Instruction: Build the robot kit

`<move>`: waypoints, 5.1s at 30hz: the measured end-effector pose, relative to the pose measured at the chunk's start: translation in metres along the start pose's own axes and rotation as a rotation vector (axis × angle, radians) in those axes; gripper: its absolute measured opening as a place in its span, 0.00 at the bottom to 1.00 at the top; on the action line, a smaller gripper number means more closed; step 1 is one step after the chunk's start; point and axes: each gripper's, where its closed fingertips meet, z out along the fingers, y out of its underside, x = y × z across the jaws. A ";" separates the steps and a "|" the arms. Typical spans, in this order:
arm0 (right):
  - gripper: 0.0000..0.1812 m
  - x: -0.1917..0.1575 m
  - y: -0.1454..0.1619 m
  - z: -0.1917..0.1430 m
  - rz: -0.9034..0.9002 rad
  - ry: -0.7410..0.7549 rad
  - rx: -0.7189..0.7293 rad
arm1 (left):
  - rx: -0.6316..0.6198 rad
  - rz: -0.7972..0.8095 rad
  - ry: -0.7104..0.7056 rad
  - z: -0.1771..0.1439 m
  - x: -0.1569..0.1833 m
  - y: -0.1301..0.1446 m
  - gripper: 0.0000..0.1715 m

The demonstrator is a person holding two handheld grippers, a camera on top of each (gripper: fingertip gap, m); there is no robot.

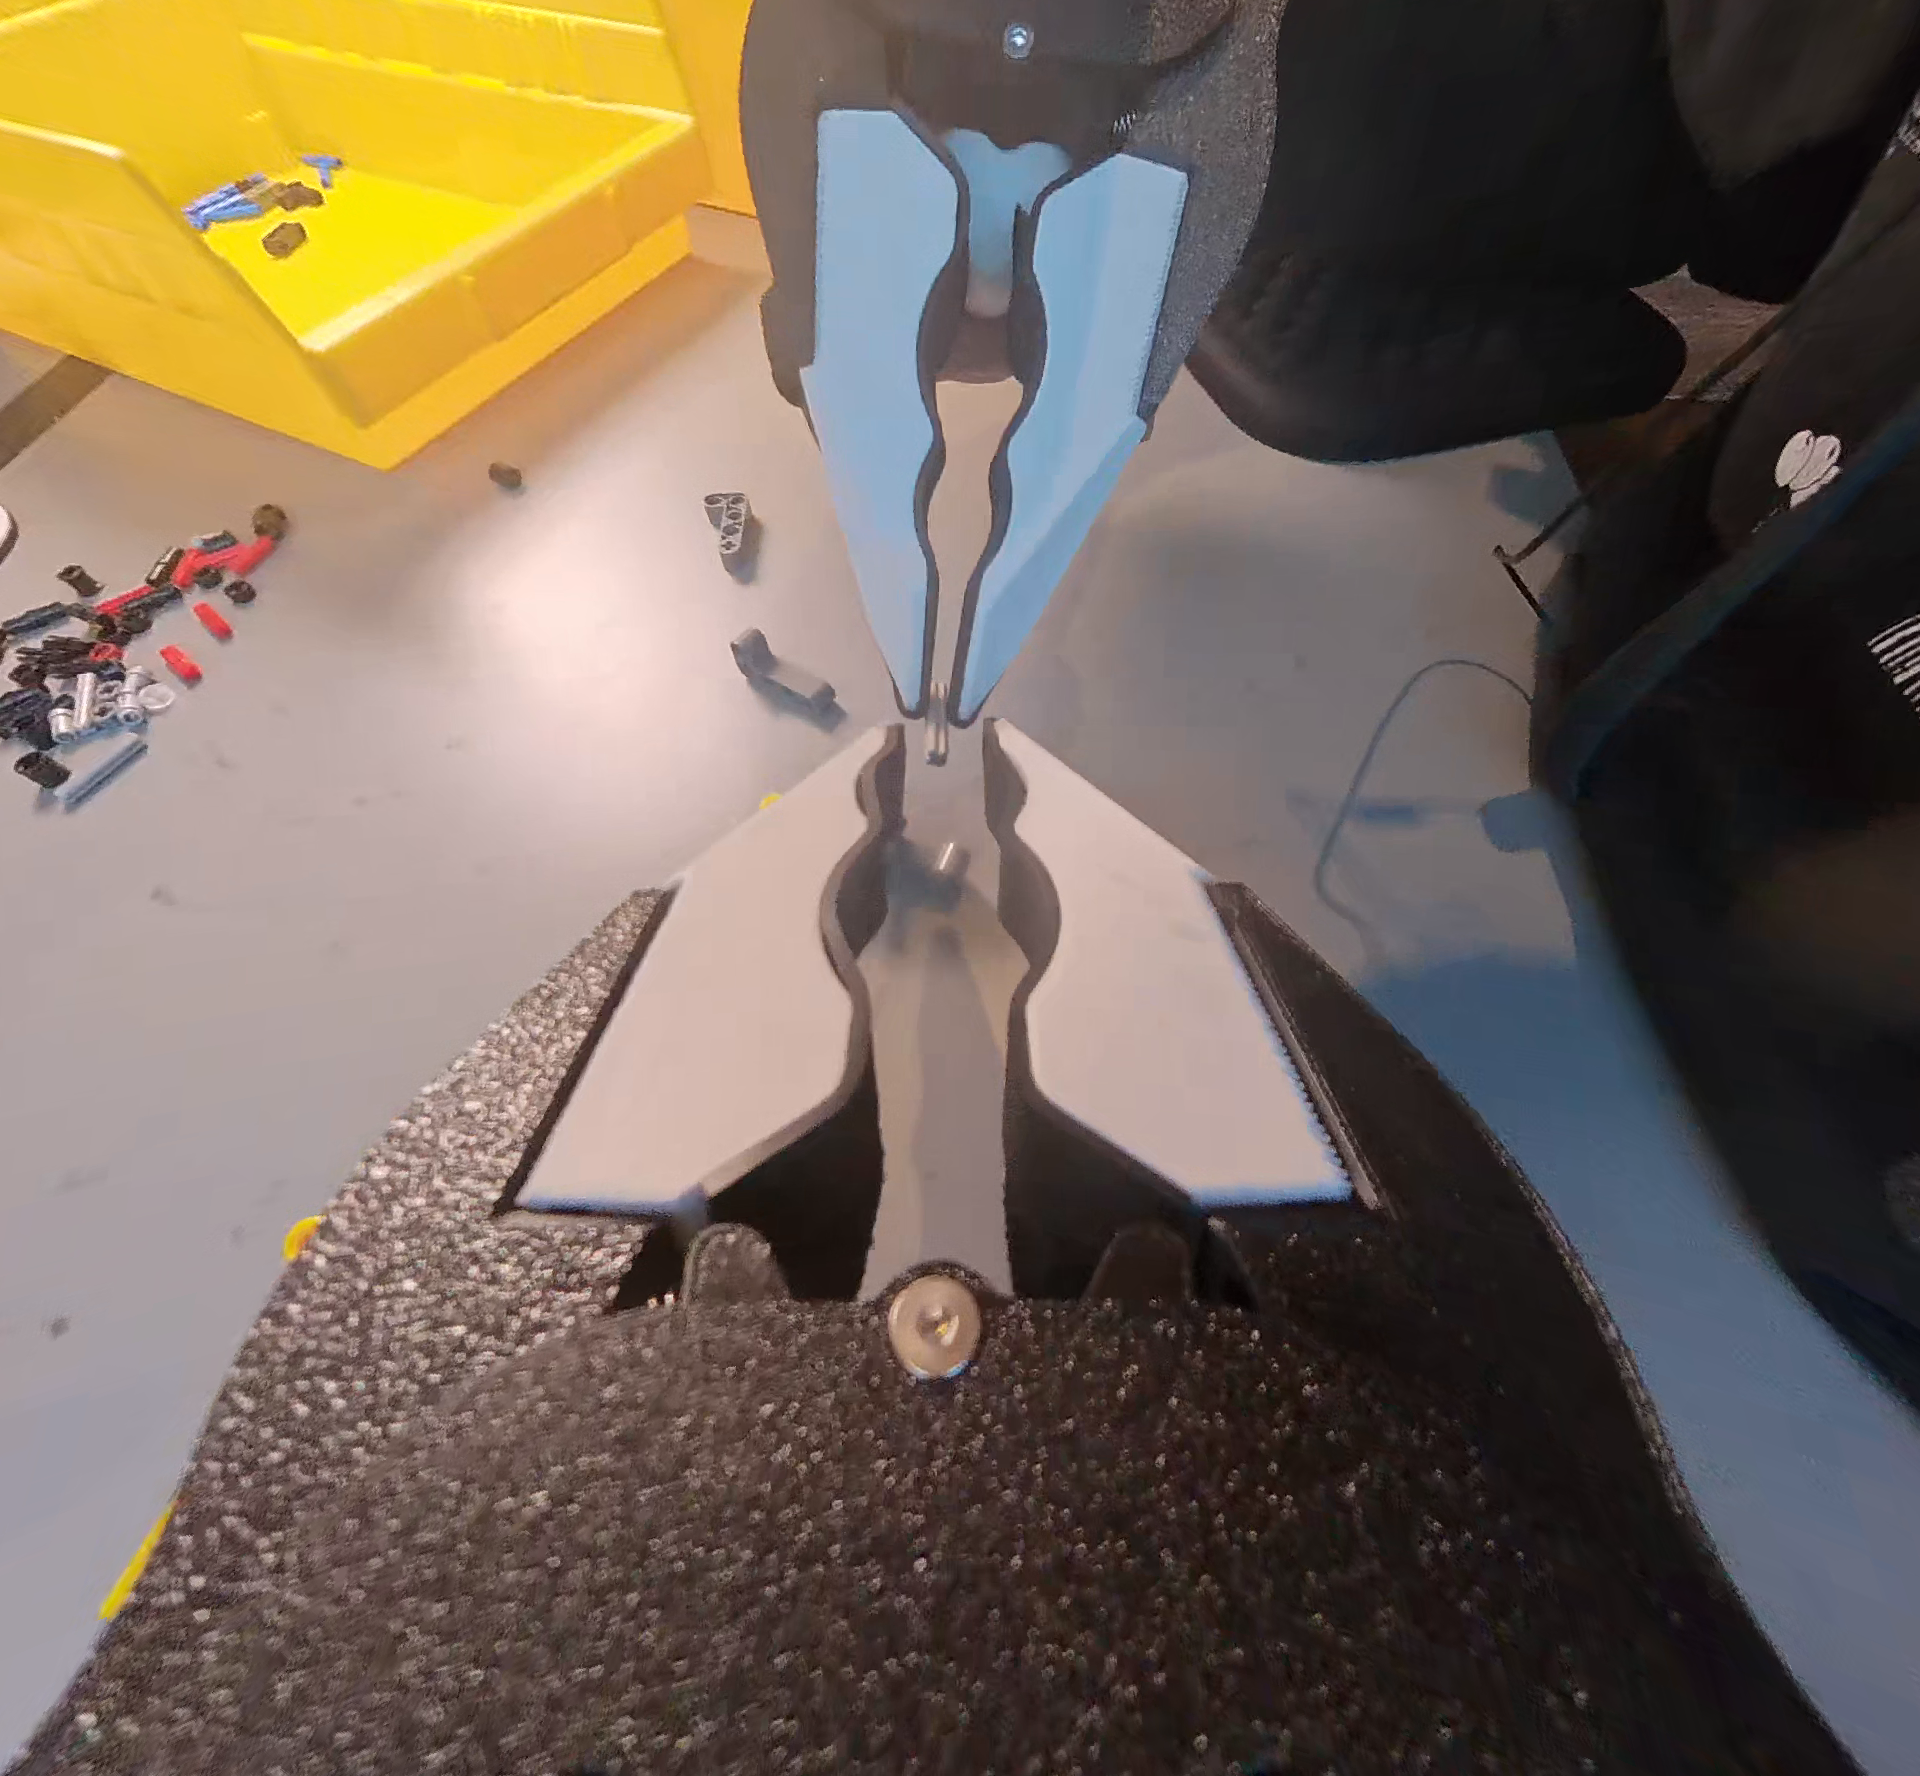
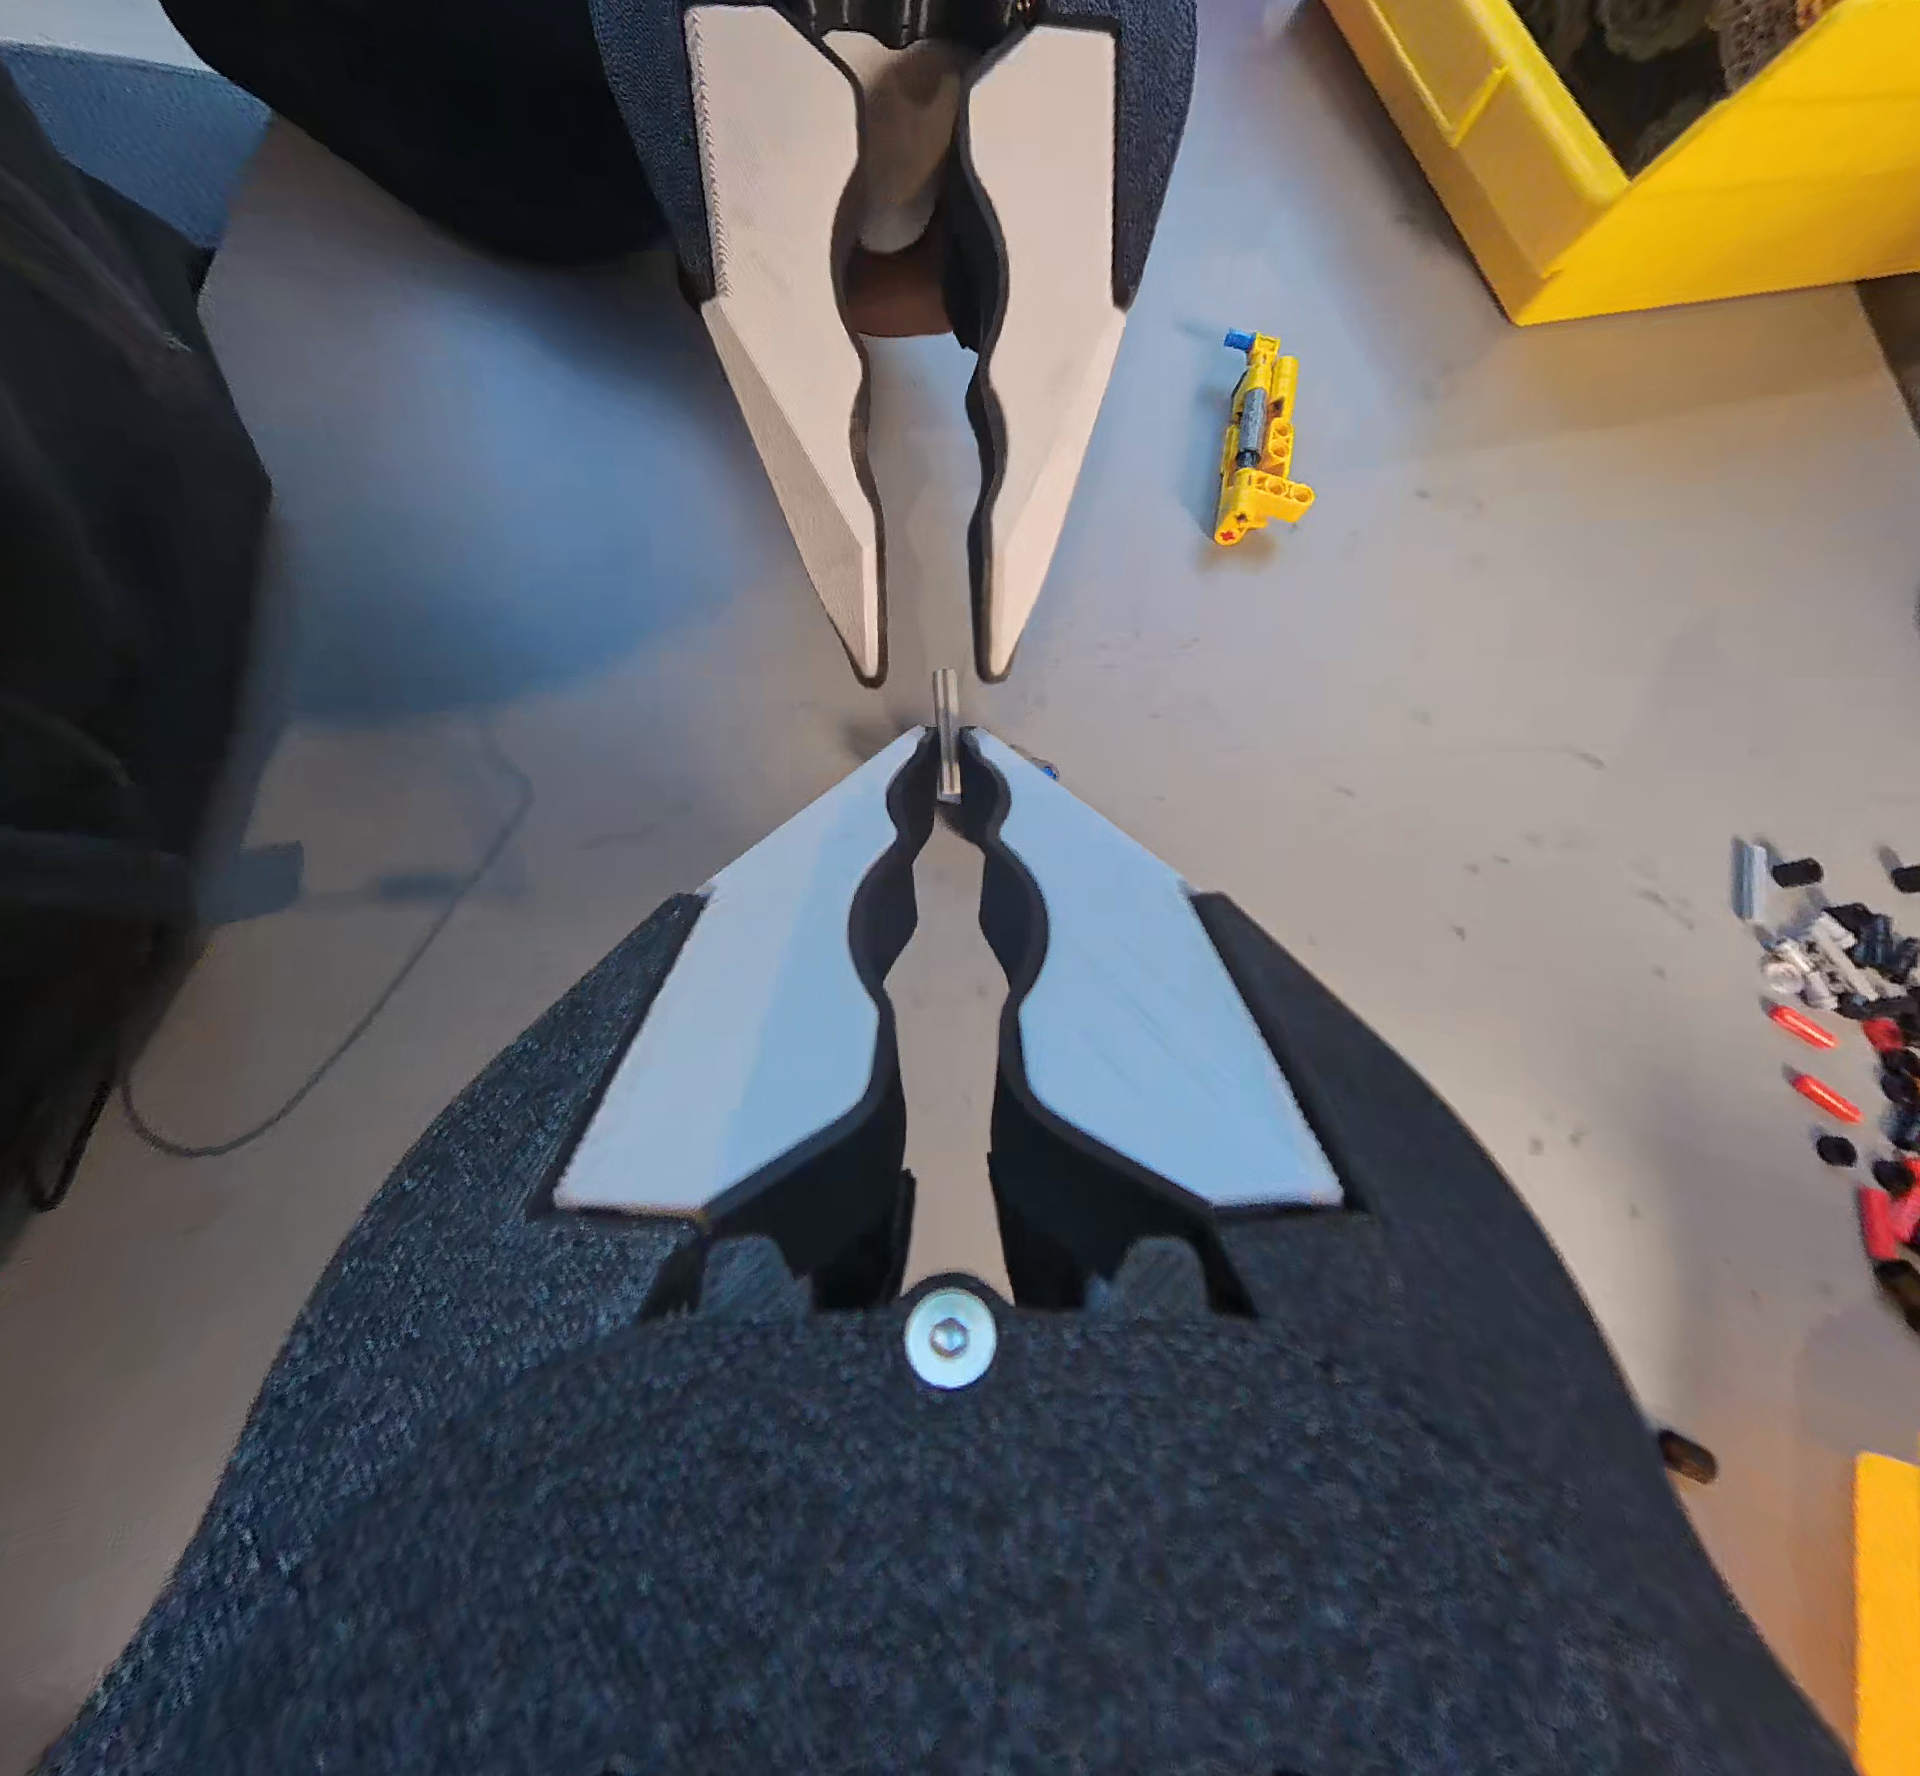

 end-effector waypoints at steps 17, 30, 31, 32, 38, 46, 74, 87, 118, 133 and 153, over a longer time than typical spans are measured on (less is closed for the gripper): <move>0.02 -0.003 -0.032 -0.017 -0.108 0.031 0.204 | 0.118 -0.020 0.026 -0.009 0.003 -0.020 0.02; 0.03 -0.009 -0.047 -0.033 -0.030 -0.059 0.394 | 0.243 0.013 0.060 -0.018 0.012 -0.038 0.02; 0.02 -0.009 -0.048 -0.033 -0.032 -0.057 0.399 | 0.248 0.008 0.066 -0.018 0.013 -0.039 0.02; 0.02 -0.010 -0.049 -0.034 -0.032 -0.059 0.407 | 0.252 0.003 0.071 -0.019 0.013 -0.040 0.02; 0.02 -0.011 -0.050 -0.033 -0.018 -0.068 0.420 | 0.238 -0.025 0.099 -0.018 0.015 -0.036 0.02; 0.02 -0.001 -0.001 -0.037 0.139 0.012 0.316 | -0.052 -0.024 -0.013 0.001 -0.016 0.017 0.10; 0.02 0.010 0.020 -0.023 0.186 0.118 0.261 | -0.109 0.047 0.096 0.023 -0.014 0.018 0.09; 0.02 0.002 0.010 -0.022 0.166 0.090 0.301 | -0.008 -0.029 0.154 0.018 -0.004 0.001 0.04; 0.02 -0.014 -0.017 -0.042 0.169 -0.038 0.476 | 0.154 0.050 0.154 0.003 0.016 -0.029 0.03; 0.02 0.000 -0.055 -0.070 0.461 -0.158 0.847 | 0.327 0.123 -0.005 -0.019 0.008 -0.072 0.02; 0.02 0.005 -0.066 -0.072 0.544 -0.094 0.971 | 0.398 0.123 -0.053 -0.025 0.004 -0.086 0.02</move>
